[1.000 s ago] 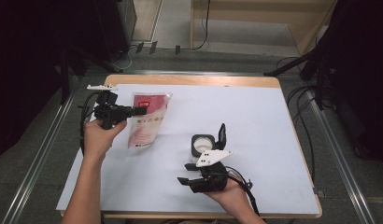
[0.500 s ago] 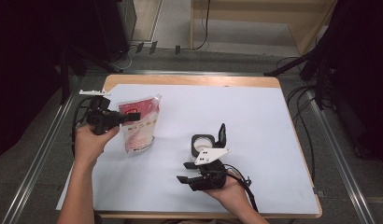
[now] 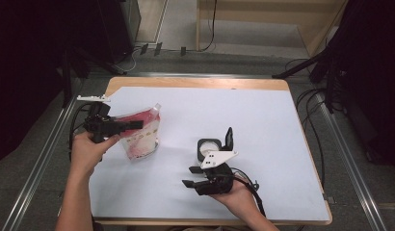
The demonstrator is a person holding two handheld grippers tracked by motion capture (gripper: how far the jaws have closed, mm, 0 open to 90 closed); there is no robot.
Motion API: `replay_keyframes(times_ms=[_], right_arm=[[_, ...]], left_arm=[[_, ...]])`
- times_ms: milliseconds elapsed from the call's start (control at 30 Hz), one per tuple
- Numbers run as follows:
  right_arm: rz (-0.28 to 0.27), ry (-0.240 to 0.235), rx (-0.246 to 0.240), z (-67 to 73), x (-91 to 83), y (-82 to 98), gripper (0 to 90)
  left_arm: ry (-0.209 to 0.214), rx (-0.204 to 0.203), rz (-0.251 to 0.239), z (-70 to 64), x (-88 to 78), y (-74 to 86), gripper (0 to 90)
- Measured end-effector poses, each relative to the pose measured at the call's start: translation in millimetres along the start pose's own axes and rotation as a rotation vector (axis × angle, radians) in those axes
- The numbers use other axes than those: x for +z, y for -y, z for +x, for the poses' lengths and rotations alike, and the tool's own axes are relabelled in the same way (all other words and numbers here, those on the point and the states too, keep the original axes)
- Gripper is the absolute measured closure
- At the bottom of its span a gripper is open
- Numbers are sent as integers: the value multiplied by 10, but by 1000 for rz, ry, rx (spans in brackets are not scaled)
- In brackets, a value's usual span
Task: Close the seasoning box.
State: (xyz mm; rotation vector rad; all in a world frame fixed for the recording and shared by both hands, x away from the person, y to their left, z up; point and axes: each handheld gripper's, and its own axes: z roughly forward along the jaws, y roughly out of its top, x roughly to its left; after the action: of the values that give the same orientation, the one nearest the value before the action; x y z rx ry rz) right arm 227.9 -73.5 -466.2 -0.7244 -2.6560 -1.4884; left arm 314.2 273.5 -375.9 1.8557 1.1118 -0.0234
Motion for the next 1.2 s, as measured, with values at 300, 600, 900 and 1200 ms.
replay_keyframes(times_ms=[300, 600, 900, 1200], right_arm=[[1, 2, 6, -26, -36, -13, 535], [0, 3, 8, -61, -71, -30, 567], [5, 4, 9, -74, -103, -41, 591], [9, -1, 13, -101, -157, -86, 650]], left_arm=[[-5, -2, 2, 5, -50, 19, 593], [-43, 2, 22, -25, -121, 48, 485], [-62, 16, 18, -57, -289, 69, 462], [-75, 10, 18, 23, -446, 173, 434]])
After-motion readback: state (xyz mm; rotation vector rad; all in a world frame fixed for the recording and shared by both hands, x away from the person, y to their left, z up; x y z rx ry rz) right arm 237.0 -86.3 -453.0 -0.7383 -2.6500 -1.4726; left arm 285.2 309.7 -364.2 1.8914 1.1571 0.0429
